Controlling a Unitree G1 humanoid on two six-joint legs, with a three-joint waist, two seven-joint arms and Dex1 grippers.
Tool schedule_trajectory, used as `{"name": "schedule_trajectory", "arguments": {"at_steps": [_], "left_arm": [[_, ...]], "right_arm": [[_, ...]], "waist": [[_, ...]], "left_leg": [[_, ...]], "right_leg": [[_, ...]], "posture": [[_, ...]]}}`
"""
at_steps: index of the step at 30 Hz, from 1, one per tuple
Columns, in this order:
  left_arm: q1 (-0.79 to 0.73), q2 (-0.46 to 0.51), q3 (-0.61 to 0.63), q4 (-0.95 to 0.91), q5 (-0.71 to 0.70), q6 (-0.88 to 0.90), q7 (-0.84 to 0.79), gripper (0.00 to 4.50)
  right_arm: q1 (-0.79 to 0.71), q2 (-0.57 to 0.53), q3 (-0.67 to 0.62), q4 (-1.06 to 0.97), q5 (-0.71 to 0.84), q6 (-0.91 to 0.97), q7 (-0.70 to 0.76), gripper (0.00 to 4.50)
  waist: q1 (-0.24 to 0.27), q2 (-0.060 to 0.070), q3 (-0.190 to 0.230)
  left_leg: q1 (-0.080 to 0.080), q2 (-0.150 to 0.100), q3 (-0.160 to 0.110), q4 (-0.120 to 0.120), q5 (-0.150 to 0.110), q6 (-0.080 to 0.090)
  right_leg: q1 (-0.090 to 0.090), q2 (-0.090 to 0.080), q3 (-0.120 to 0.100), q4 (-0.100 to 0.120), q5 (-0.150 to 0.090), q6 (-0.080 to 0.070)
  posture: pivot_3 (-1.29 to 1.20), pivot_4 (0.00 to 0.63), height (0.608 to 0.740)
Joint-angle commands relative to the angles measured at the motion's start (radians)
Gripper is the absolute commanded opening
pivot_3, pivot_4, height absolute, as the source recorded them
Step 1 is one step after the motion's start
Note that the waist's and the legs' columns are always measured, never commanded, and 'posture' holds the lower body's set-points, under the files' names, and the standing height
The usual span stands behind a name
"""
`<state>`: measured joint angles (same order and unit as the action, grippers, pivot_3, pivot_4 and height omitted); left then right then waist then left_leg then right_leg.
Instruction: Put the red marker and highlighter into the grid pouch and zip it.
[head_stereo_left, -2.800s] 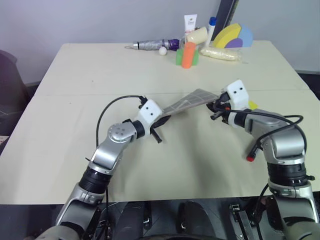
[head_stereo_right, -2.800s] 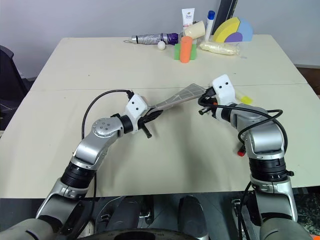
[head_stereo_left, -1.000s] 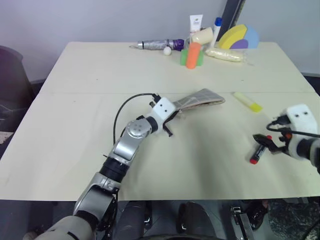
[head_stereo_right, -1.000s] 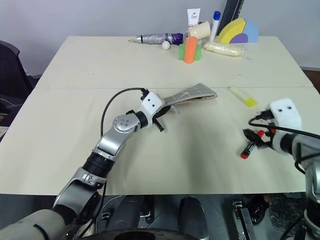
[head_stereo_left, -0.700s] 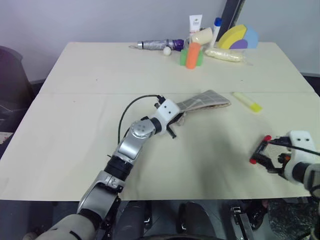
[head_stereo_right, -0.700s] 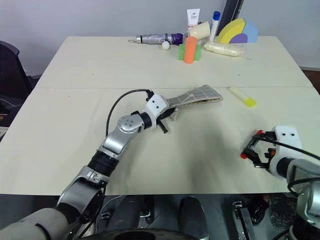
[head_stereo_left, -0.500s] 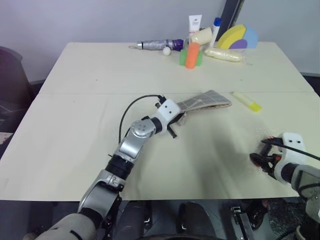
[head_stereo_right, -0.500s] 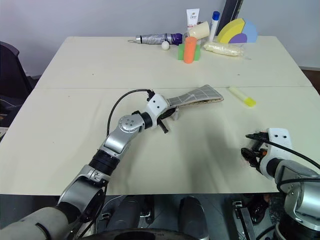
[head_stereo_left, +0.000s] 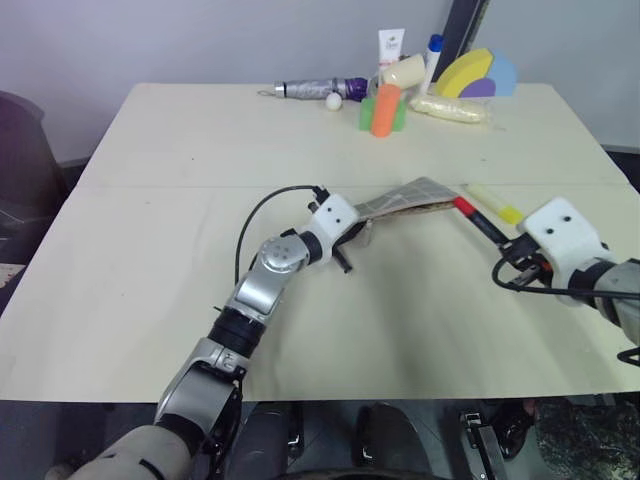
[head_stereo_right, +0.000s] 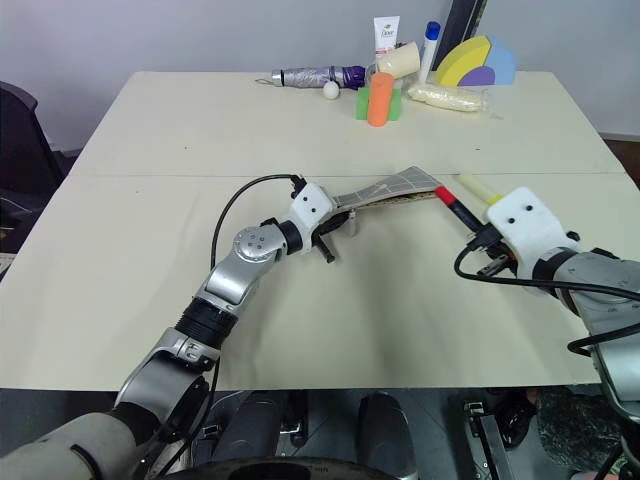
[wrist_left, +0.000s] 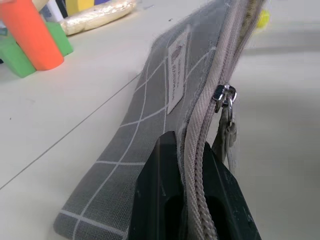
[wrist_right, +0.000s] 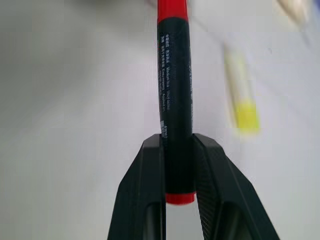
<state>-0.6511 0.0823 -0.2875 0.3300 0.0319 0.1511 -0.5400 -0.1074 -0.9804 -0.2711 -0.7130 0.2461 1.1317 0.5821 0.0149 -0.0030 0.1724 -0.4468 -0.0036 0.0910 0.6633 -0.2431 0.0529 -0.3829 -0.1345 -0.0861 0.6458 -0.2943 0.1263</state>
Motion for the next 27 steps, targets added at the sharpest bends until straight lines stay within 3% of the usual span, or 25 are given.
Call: {"name": "schedule_trajectory", "arguments": {"at_steps": [1,12,27], "left_arm": [[0.011,0.003,0.009,-0.054,-0.009,0.007,-0.008,0.0],[0.026,0.017,0.008,-0.092,-0.008,0.027,-0.017,0.0],[0.023,0.024,0.01,-0.089,-0.005,0.036,-0.017,0.0]], "right_arm": [[-0.032,-0.025,0.031,-0.003,-0.005,-0.048,0.006,0.26],[-0.039,-0.055,0.104,0.05,-0.033,-0.103,0.007,0.26],[-0.036,-0.044,0.087,0.008,0.001,-0.121,0.052,0.26]], "waist": [[0.0,0.0,0.0],[0.0,0.0,0.0],[0.0,0.0,0.0]], "left_leg": [[0.0,0.0,0.0,0.0,0.0,0.0],[0.0,0.0,0.0,0.0,0.0,0.0],[0.0,0.0,0.0,0.001,0.0,0.0]], "right_leg": [[0.0,0.0,0.0,0.0,0.0,0.0],[0.0,-0.001,0.0,0.0,0.0,0.0],[0.001,-0.001,0.0,0.0,0.0,0.0]], "posture": [[0.0,0.15,0.74],[0.0,0.15,0.74],[0.0,0.15,0.74]]}}
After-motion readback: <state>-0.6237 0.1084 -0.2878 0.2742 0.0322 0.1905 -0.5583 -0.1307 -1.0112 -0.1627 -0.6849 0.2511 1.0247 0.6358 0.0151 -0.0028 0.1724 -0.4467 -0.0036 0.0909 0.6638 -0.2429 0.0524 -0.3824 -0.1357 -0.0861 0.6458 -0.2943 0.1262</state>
